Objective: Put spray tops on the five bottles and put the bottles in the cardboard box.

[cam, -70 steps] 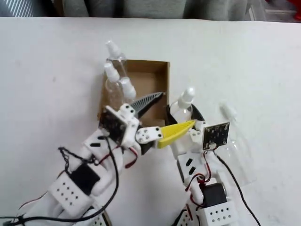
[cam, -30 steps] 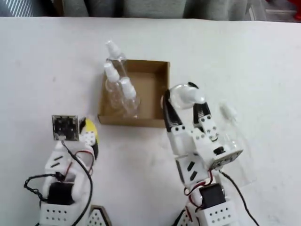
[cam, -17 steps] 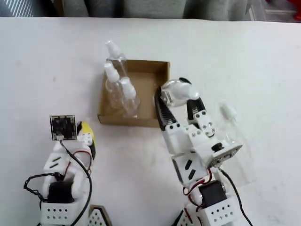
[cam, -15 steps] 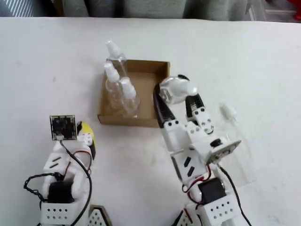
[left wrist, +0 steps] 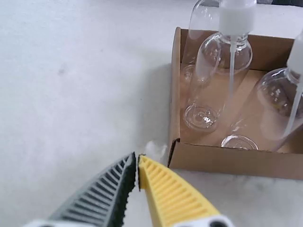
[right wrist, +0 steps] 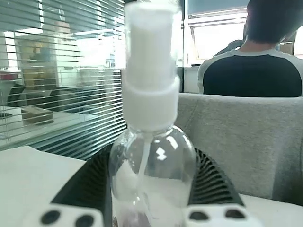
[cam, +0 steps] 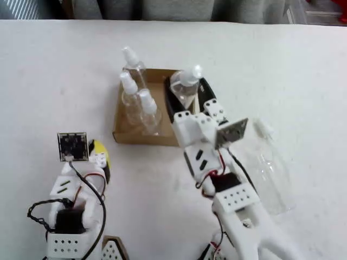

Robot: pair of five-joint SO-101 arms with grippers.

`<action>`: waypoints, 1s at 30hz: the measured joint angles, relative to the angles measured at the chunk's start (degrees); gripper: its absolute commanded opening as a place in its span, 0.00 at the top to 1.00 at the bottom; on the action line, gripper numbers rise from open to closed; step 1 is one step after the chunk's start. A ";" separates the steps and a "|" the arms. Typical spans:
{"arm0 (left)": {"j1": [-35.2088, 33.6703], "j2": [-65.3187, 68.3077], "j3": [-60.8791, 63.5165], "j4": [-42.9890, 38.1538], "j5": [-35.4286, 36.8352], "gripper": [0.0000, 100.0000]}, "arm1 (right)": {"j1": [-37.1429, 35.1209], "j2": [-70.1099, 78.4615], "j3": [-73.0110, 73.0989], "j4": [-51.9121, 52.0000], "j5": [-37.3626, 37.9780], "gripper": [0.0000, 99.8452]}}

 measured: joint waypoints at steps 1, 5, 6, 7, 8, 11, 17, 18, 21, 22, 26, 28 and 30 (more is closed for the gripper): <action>0.00 0.00 0.00 0.35 0.00 0.97 | 0.00 2.90 -1.14 -1.32 0.00 0.98; 0.00 0.00 0.00 1.67 0.00 0.97 | 0.00 13.45 -5.27 -5.63 0.00 0.98; 0.00 0.00 0.00 1.76 0.00 0.97 | 0.00 15.91 -6.24 -6.51 0.00 0.98; 0.00 0.00 0.00 1.76 0.00 0.97 | 0.00 18.46 -7.56 -7.47 0.00 0.98; 0.00 0.00 0.00 1.76 0.00 0.97 | 0.00 20.92 -8.62 -8.26 0.00 0.98; 0.00 0.00 0.00 1.76 0.00 0.97 | 0.62 28.13 -12.57 -10.29 0.00 0.98; 0.00 0.00 0.00 1.76 0.00 0.97 | 3.16 41.14 -19.96 -13.01 0.00 0.98; 0.00 0.00 0.00 1.76 0.00 0.97 | 3.43 43.34 -21.27 -13.10 0.00 0.98; 0.00 0.00 0.00 1.76 0.00 0.97 | 4.13 49.49 -25.14 -13.27 0.00 0.98; 0.00 0.00 0.00 1.76 0.00 0.97 | 4.48 51.43 -26.46 -13.27 0.00 0.98; 0.00 0.00 0.00 1.76 0.00 0.97 | 4.48 57.67 -31.38 -13.27 0.00 0.98; 0.00 0.00 0.00 1.76 0.00 0.97 | 4.40 59.87 -33.32 -13.27 0.00 0.98; 0.00 0.00 0.00 1.76 0.00 0.97 | 4.48 61.45 -34.73 -13.27 0.00 0.98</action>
